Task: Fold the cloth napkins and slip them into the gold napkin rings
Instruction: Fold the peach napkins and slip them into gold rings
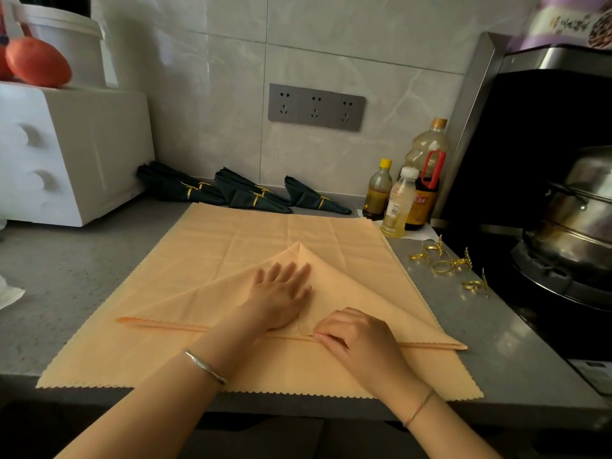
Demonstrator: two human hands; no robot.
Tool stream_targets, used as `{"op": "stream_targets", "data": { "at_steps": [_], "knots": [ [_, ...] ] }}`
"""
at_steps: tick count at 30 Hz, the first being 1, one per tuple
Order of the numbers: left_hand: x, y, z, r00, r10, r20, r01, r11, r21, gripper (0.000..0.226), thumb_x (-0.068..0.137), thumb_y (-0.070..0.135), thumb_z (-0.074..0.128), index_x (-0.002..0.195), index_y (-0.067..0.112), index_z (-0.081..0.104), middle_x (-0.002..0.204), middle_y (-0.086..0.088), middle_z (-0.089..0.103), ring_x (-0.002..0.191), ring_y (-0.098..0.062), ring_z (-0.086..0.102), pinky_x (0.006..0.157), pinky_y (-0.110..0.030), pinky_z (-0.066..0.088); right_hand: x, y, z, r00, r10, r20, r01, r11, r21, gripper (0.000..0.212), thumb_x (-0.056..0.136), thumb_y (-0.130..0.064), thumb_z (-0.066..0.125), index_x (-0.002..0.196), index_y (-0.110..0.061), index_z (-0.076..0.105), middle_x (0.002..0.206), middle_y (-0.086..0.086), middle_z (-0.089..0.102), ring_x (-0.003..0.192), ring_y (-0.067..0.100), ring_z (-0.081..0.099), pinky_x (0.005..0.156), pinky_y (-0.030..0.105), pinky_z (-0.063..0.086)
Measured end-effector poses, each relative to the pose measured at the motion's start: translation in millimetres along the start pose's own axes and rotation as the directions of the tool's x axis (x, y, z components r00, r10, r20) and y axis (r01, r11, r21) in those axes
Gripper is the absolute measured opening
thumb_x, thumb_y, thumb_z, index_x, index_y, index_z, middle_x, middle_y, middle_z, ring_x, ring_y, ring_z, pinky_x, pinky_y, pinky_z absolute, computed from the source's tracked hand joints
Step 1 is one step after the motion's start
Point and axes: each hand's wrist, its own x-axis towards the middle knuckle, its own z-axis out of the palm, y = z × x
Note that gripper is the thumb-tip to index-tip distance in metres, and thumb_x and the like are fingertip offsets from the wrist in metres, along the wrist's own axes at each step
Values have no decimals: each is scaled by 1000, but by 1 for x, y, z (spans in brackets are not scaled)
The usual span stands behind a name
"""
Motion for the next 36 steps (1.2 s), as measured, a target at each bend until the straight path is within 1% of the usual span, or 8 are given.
{"op": "stream_targets", "data": {
  "at_steps": [4,7,9,14,20,28,32,36],
  "knots": [
    [1,2,0,1000,-3,17,2,999,40,56,101,49,15,152,33,1,161,3,-4,148,-22,-5,118,-44,-4,15,-2,-12,985,110,131,-116,992,43,31,92,-43,50,90,-23,73,91,-11,69,85,5,60,76,27,50],
    [1,2,0,1000,-8,11,7,998,57,56,101,49,15,153,31,1,161,3,-4,148,-22,-4,117,-44,-3,49,10,-12,971,236,-39,-230,965,127,25,94,-35,51,98,-22,72,100,-6,71,93,15,64,80,31,50],
    [1,1,0,1000,-13,8,13,998,61,58,101,49,15,153,29,1,161,3,-4,148,-22,-4,118,-44,-2,79,22,-1,953,299,-49,-292,950,115,29,97,-26,45,117,-23,66,118,-5,66,109,15,59,90,30,47],
    [0,1,1,1000,-16,5,15,997,71,59,101,50,14,153,26,0,161,4,-4,148,-21,-4,118,-45,-2,117,39,35,902,302,309,-296,953,-69,47,101,-17,28,148,-16,26,155,-2,24,142,13,22,114,26,15],
    [5,-1,0,1000,-16,-7,16,996,82,60,101,50,15,153,26,1,161,4,-4,148,-20,-4,118,-44,-2,92,61,32,869,285,403,-270,958,-95,49,103,-30,19,151,-26,12,158,-10,9,145,7,7,117,29,6],
    [6,-3,3,1000,-7,-5,7,997,76,59,101,50,14,153,26,1,161,4,-3,148,-21,-4,118,-45,-1,-1,96,-29,815,278,508,-254,960,-117,50,100,-47,8,147,-38,-7,153,-23,-12,139,-7,-14,115,21,-6],
    [6,0,4,1000,-9,-7,10,997,80,59,101,50,14,153,27,1,161,4,-2,148,-21,-2,118,-44,0,-40,108,-56,790,318,524,-262,948,-180,66,85,-66,-10,145,-37,-14,150,-25,-22,138,-7,-20,115,21,-11],
    [4,2,2,1000,-7,-16,8,999,54,57,101,50,16,153,29,6,161,4,1,148,-20,0,118,-44,1,-52,111,-64,781,368,504,-296,929,-221,96,58,-83,-26,141,-37,-19,148,-21,-25,137,-4,-23,114,23,-13]
  ]
}}
